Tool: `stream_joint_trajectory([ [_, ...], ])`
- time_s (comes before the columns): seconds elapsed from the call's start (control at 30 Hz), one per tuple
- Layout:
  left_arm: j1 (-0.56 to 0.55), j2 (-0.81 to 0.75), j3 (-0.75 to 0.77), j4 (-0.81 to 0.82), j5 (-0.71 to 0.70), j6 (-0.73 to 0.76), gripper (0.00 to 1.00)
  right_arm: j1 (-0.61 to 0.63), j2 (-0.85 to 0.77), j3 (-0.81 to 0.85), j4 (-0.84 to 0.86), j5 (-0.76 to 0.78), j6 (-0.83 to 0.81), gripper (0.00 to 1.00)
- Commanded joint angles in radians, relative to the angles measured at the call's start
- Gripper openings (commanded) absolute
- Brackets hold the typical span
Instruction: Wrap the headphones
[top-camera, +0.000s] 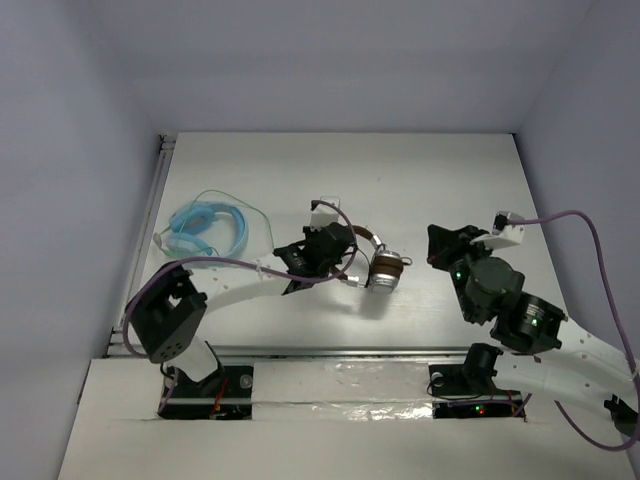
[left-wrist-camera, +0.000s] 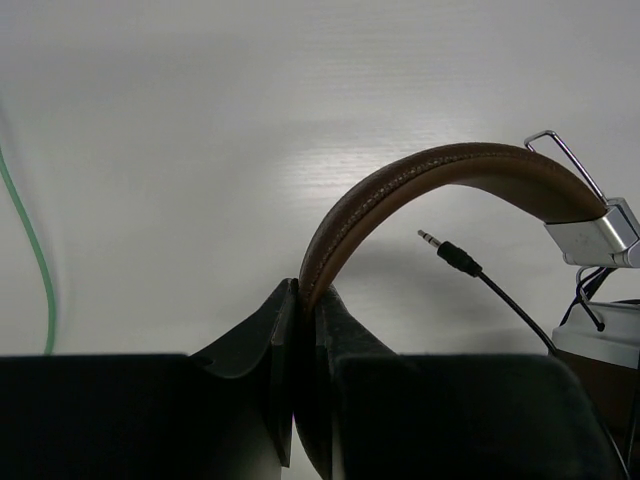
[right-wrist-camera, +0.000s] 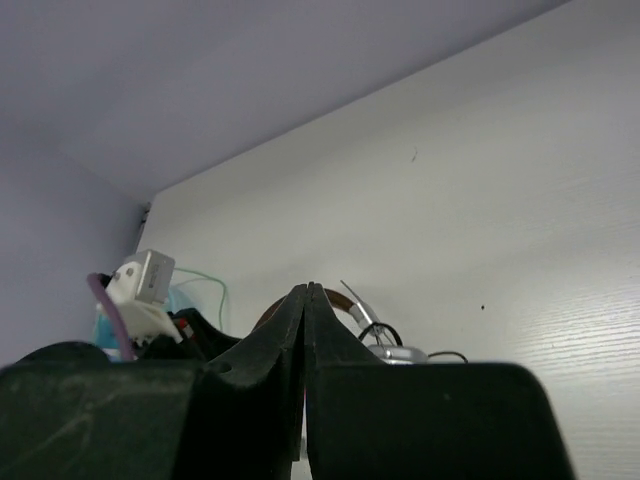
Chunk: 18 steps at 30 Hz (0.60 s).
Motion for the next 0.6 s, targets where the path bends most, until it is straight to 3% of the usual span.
stream_joint_trajectory([
  [0.0, 0.057, 0.052, 0.037, 0.197, 0.004, 0.046, 0.00, -0.007, -0.040, -0.037, -0.043, 0.007, 0.021, 0.06],
  [0.27, 0.108, 0.218, 0.072, 0.315, 0.013, 0.092, 0.00, -0.007, 0.010, -0.080, -0.008, -0.065, 0.041, 0.25],
  [0.47, 0.154, 0.294, 0.085, 0.352, 0.018, 0.081, 0.00, -0.007, 0.015, -0.095, 0.025, -0.082, 0.046, 0.53],
  [0.57, 0.154, 0.285, 0.075, 0.355, 0.016, 0.075, 0.21, -0.007, 0.004, -0.075, 0.000, -0.065, 0.046, 0.74],
])
